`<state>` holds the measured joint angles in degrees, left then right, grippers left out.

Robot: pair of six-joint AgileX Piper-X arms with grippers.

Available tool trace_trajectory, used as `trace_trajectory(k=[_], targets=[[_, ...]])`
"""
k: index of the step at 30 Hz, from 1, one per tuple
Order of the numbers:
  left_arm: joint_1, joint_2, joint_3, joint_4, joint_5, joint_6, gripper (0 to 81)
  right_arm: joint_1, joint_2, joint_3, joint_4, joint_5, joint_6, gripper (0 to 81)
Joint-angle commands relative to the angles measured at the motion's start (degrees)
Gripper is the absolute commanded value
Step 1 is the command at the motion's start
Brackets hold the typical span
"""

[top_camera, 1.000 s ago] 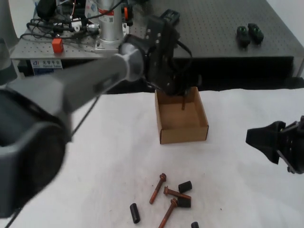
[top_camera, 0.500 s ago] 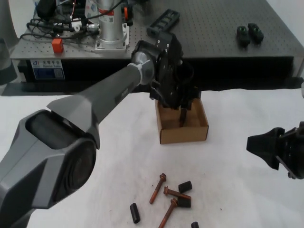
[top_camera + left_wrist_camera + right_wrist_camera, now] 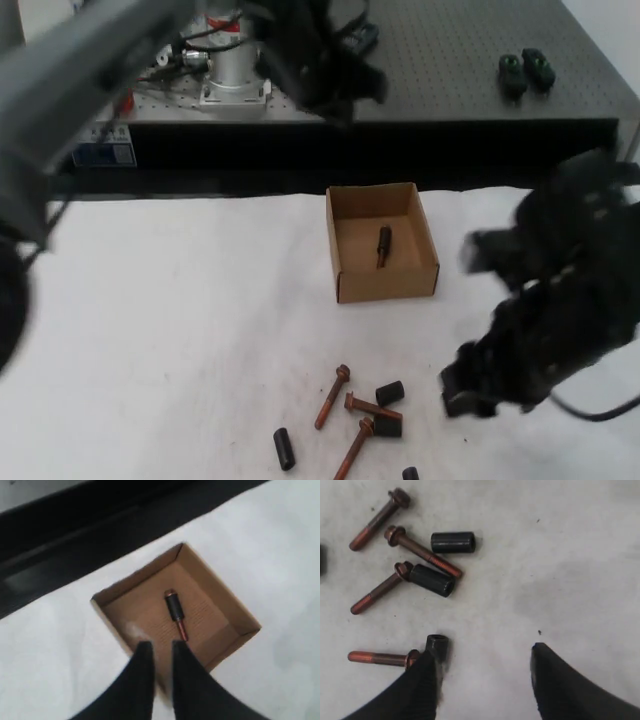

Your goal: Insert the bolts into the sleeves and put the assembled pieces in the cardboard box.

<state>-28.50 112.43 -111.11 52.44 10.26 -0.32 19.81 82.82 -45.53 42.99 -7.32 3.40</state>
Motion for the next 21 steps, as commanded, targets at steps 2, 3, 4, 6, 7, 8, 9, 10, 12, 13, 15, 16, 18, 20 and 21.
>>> trace_trajectory(k=[2, 3, 4, 6, 7, 8, 9, 10, 12, 13, 15, 16, 18, 20, 21], targets=[[0.0, -7.0, 16.0, -4.4, -1.1, 1.1, 0.6, 1.1, 0.6, -0.7, -0.8, 0.6, 0.0, 41.1], [0.0, -9.0, 19.3, -5.8, -1.1, 0.8, 0.6, 2.3, 1.5, -0.7, -0.9, 1.4, 0.4, 41.1], [0.0, -11.6, 23.3, -7.2, -1.1, 0.3, 0.6, 3.3, 2.4, -0.7, -1.0, 1.9, 0.6, 41.1], [0.0, -15.8, 29.4, -8.8, -1.0, -0.2, 0.6, 4.9, 3.9, -0.7, -1.7, 2.0, 0.6, 41.1], [0.0, -17.9, 32.4, -9.3, -0.7, -1.0, 0.6, 5.6, 4.8, -0.7, -2.2, 2.0, 0.6, 41.1], [0.0, -19.9, 34.9, -9.3, -0.6, -1.1, 0.6, 6.1, 5.6, -0.7, -2.8, 2.0, 0.6, 41.1], [0.0, -21.7, 37.1, -9.3, -0.7, -1.1, 0.6, 6.6, 6.4, -0.7, -3.4, 2.0, 0.6, 41.1], [0.0, -23.4, 39.0, -9.3, -0.7, -1.1, 0.6, 7.1, 7.1, -0.7, -4.0, 2.3, 0.8, 41.1], [0.0, -25.8, 41.8, -9.3, -0.7, -1.1, 0.6, 7.4, 8.3, -0.7, -4.7, 3.5, 1.5, 41.1], [0.0, -26.9, 42.9, -9.3, -0.7, -1.1, 0.6, 7.4, 9.0, -0.7, -5.1, 4.4, 2.3, 41.1], [0.0, -28.3, 44.4, -9.3, -0.7, -1.1, 0.6, 7.4, 9.9, -0.7, -5.8, 5.1, 2.4, 41.1], [0.0, -28.9, 45.0, -9.3, -0.7, -1.1, 0.6, 7.4, 10.4, -0.7, -6.2, 5.3, 2.9, 41.1], [0.0, -29.5, 45.7, -9.3, -0.7, -1.1, 0.6, 7.4, 11.4, -0.7, -6.4, 5.4, 3.1, 41.1], [0.0, -29.6, 46.0, -8.9, -0.7, -1.1, 0.6, 7.4, 12.2, -0.7, -5.8, 5.4, 3.1, 41.1], [0.0, -29.6, 45.9, -8.7, -0.7, -1.1, 0.6, 7.4, 12.6, -0.7, -5.2, 5.4, 3.1, 41.1]])
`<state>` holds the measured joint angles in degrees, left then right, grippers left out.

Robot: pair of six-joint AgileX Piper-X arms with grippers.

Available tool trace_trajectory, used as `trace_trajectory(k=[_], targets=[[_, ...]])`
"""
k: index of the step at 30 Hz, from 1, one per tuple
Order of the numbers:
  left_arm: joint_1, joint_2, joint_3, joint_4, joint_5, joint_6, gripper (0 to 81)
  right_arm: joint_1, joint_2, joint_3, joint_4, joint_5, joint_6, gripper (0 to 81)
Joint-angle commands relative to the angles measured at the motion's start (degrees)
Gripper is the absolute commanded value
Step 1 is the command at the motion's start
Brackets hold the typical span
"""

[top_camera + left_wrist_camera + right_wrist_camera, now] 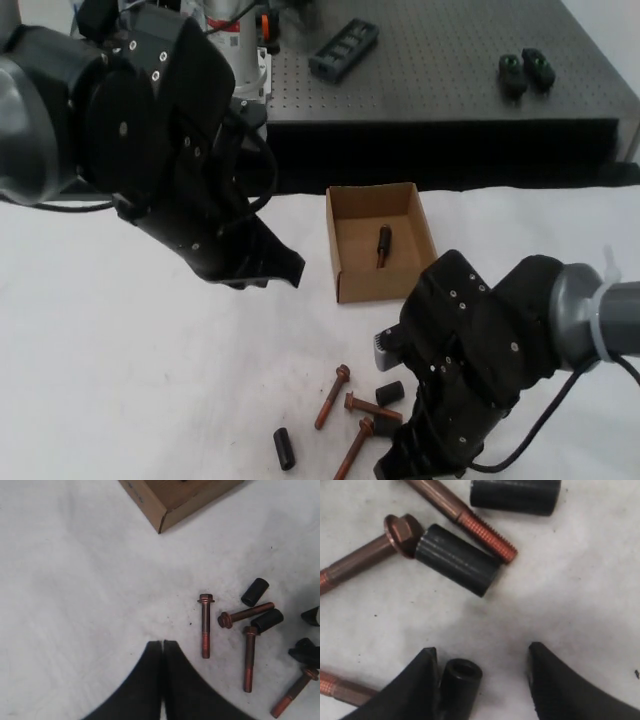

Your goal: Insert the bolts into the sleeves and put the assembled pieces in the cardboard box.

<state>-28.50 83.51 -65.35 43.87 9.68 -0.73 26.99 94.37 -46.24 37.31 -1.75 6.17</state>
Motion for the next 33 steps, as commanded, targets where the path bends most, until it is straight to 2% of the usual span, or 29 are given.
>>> trace_trajectory(k=[1, 7, 12, 17, 23, 25, 26, 30, 32, 33], targets=[[0.0, -0.7, 0.2, 0.0, -0.1, -0.7, 0.6, 0.2, 1.4, 0.0, 1.3, -0.2, 0.3, 41.1], [0.0, -0.7, 0.2, 1.4, 0.1, -0.6, 0.6, 0.2, 1.5, 0.1, 5.6, -0.2, 0.3, 41.1], [0.0, -0.7, 0.2, 2.9, 7.1, -0.6, 0.6, 0.2, 1.5, 0.1, 10.4, -0.2, 0.3, 41.1], [0.0, -0.7, 0.2, 2.9, 8.9, -0.6, 0.6, 0.2, 1.5, 0.1, 12.4, -0.3, -0.9, 40.1], [0.0, -0.7, 0.2, 2.9, 9.0, -0.1, 0.1, 0.2, 1.5, 0.1, 10.2, -0.3, -1.0, 18.2], [0.0, -0.7, 0.6, 2.9, 9.5, 1.1, 4.4, 0.2, 1.5, 0.1, 9.2, -0.3, -1.0, 12.5], [0.0, -0.7, 0.9, 2.9, 10.6, 1.7, 9.3, 0.2, 1.5, 0.1, 8.6, -0.3, -1.0, 10.4], [0.0, -0.3, 2.9, 2.7, 13.9, 2.1, 40.5, 0.2, 1.5, 0.1, 7.0, -0.1, -1.1, 9.2], [0.0, -0.2, 3.9, 2.7, 14.2, 2.1, 47.5, 0.2, 1.5, 0.1, 6.3, -0.2, -1.9, 9.2], [0.0, 0.1, 4.4, 2.6, 14.2, 2.1, 47.3, 0.2, 1.5, 0.1, 5.9, -0.2, -2.4, 9.2]])
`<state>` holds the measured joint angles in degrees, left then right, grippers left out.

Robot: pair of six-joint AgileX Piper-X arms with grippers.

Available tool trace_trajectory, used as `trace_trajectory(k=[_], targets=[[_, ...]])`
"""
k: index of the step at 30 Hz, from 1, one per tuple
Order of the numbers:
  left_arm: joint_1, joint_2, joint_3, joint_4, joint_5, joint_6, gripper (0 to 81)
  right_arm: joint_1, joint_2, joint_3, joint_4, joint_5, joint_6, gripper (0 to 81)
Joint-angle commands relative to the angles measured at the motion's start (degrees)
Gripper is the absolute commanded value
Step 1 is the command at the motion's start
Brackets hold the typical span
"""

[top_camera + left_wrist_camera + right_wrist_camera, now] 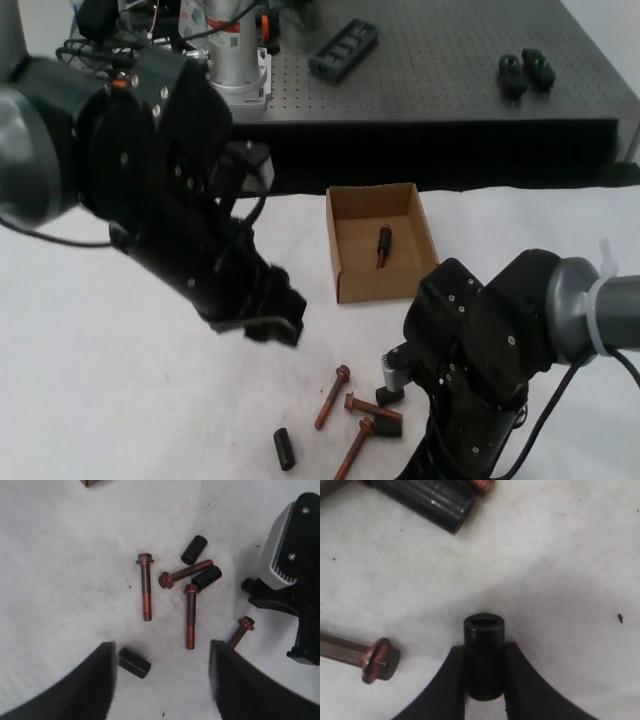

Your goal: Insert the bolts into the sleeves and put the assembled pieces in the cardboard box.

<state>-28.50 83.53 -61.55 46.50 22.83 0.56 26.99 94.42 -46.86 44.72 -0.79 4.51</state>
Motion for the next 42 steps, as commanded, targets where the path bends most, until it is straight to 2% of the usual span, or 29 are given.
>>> trace_trajectory(k=[1, 4, 8, 11, 15, 18, 21, 26, 30, 38, 42], targets=[[0.0, 0.3, 1.0, -0.2, 1.7, 1.0, 46.8, 0.2, 1.4, 0.7, -1.8, -1.1, -0.7, 9.2], [-1.0, 2.2, 1.3, 0.0, 4.8, 2.1, 42.9, -0.4, 1.4, 0.7, -3.5, -1.1, -2.0, 9.2], [-5.5, 5.6, 1.3, -0.2, 5.6, 6.6, 42.6, -2.5, 0.4, 0.7, -5.1, -1.1, -2.9, 6.0], [-10.4, 8.5, 1.3, -0.2, 2.4, 10.6, 42.6, -5.5, -1.9, 0.7, -4.5, -1.1, -3.3, 0.1], [-16.0, 13.1, -0.1, -0.2, -2.9, 12.4, 42.6, -10.1, -5.9, 1.2, -3.0, -1.1, -5.5, 0.1], [-18.3, 16.6, -2.5, -1.1, -7.5, 13.2, 42.6, -13.6, -10.5, 3.4, -2.8, -1.1, -5.8, 0.1], [-18.6, 19.6, -5.3, -3.0, -12.0, 13.2, 42.6, -17.1, -15.5, 6.6, -1.4, -1.3, -6.0, 0.1], [-18.6, 24.1, -10.7, -3.2, -12.0, 13.2, 40.3, -20.2, -23.9, 11.9, 0.1, -1.5, -6.8, 0.1], [-18.6, 27.4, -13.9, -2.6, -12.4, 13.1, 35.2, -20.5, -28.4, 13.0, 1.0, -1.5, -6.7, 0.1], [-18.6, 30.6, -15.9, 2.8, -13.3, 5.7, 34.8, -20.5, -30.4, 13.0, 2.2, -1.5, -6.7, 0.1], [-18.6, 30.8, -15.9, 3.7, -13.3, 5.2, 33.4, -20.5, -30.4, 13.0, 2.4, -1.5, -6.7, 0.1]])
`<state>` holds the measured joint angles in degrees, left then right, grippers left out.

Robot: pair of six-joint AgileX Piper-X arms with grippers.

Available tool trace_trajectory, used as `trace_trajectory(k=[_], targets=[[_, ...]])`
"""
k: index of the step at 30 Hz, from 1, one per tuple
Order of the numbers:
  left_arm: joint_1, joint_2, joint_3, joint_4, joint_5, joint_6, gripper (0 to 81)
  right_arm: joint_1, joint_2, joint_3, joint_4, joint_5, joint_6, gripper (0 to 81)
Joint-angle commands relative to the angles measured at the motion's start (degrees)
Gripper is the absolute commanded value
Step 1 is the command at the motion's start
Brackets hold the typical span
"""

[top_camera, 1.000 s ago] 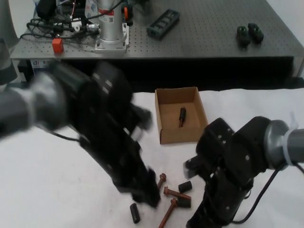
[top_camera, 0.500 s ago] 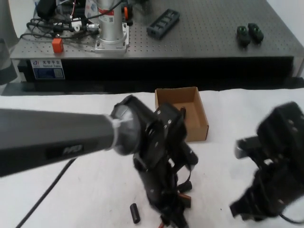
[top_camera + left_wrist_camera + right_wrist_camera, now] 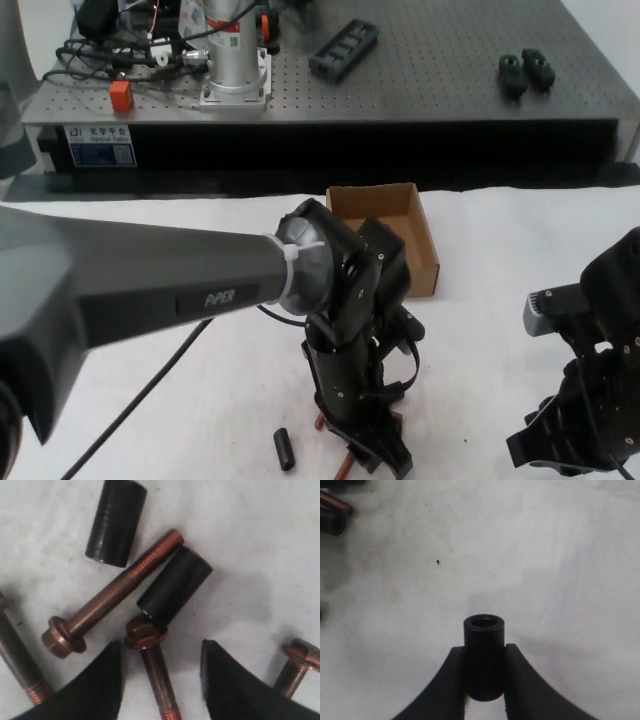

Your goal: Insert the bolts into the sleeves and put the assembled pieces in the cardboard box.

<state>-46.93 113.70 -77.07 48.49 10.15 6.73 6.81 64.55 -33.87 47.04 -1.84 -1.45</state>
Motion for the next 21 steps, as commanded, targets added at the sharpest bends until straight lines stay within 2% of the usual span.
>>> trace_trajectory(k=[1, 4, 5, 6, 11, 14, 16, 21], targets=[[-0.2, 0.6, -0.4, 1.6, -0.6, -1.4, 30.7, -0.3, -0.5, 0.0, 0.1, -0.4, -0.7, 0.1], [-0.2, 0.6, -0.4, 1.3, -0.6, -1.9, 12.2, -0.3, -0.5, 0.0, 0.2, -1.0, -0.7, 0.1], [-0.2, 0.6, -0.4, 1.0, -0.6, -1.9, 2.5, -0.3, -0.5, 0.0, -0.1, -2.3, -0.5, 0.1], [-0.2, 0.6, -0.4, 0.7, -0.5, -1.9, 0.3, -0.3, -0.5, 0.0, -0.5, -3.5, 0.2, 0.1], [0.4, -1.2, -0.4, -0.4, -0.5, -4.1, 0.7, -0.3, -2.9, 1.4, -6.3, -12.8, 1.9, 0.1], [2.3, -6.5, 0.3, -2.6, -0.5, -6.7, 0.7, -0.3, -6.7, 3.8, -10.0, -19.4, 4.9, 0.1], [3.9, -12.7, 3.6, -8.9, 1.1, -9.7, 0.7, -0.2, -9.6, 5.8, -13.0, -25.4, 7.5, 0.1], [8.8, -27.2, 18.3, -38.1, 17.3, -22.9, 0.7, 3.6, -13.2, 11.2, -25.2, -38.2, 15.4, 0.1]])
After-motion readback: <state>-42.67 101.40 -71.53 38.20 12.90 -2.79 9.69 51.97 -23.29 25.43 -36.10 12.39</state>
